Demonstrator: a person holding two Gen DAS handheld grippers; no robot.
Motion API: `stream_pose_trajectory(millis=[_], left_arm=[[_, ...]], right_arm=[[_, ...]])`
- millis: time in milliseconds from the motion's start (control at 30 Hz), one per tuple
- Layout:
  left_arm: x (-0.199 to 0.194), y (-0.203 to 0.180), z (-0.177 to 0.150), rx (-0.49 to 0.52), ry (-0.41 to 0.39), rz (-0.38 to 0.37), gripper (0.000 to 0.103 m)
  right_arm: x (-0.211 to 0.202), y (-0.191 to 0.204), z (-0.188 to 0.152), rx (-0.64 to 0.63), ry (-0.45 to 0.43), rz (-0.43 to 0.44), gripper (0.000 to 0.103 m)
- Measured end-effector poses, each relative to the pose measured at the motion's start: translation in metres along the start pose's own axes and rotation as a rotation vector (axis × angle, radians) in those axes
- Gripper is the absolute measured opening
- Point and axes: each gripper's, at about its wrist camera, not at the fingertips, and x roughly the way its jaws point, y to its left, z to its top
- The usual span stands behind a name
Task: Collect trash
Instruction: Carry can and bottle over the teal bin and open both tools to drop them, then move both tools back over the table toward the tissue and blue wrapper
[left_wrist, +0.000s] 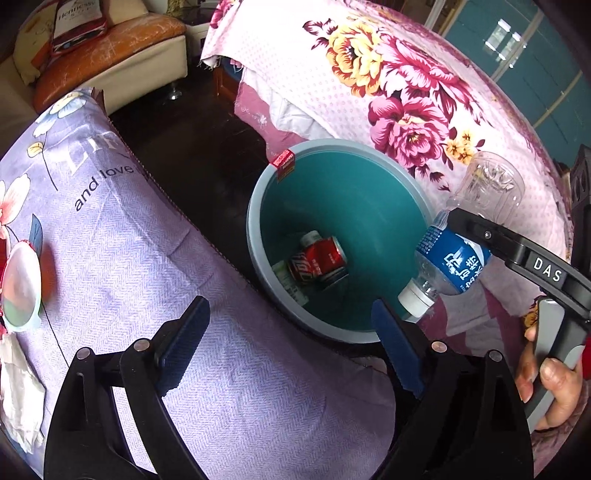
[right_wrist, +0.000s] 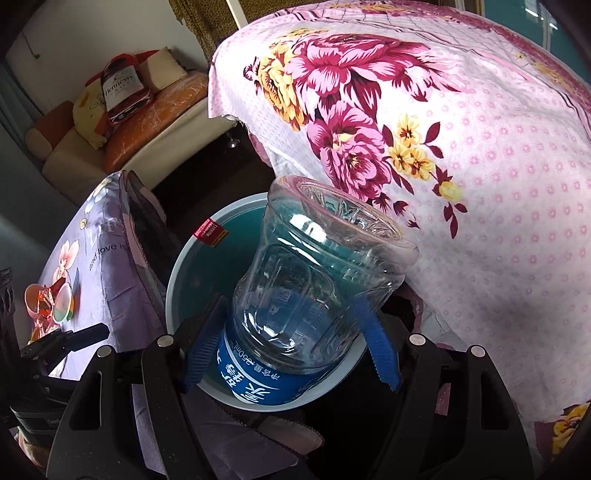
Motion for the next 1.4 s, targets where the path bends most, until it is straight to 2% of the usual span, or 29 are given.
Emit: stream_pose_trajectory(millis=[200,433,533,833,1100,1400], left_arm=[[-0.008,0.012,-0.008,-0.03,-0.002,-0.016,0.09],[-0.024,0.024,-0.019,-0.05,-0.031,-0.025,0.09],[-0.033,0.032,-0.025,-0.064,-0.043,-0.026,0.091],[-0.064,0.071,-0.057,-0.14,-0.083,-0.008,0.091],[-0.1,0.113,-0.095,-0.217,-0.136,0.011,0.091],[-0.137,0.159,-0.151,-0.28,-0.184,0.024,0.091]], right_arm=[[0.005,0.013,-0.004,-0.018,0.039,0.005,0.069],[-0.001,0.031,-0.01,-0.041,0.039,0.006,0.069],[-0.004,0.039,-0.011,-0.052,0.038,0.009,0.073],[-0.014,0.077,-0.026,-0.124,0.062,0.035,0.076],[-0.023,0.125,-0.046,-0.236,0.096,0.059,0.077],[-0.027,0.203,-0.088,-0.435,0.201,0.167,0.081]])
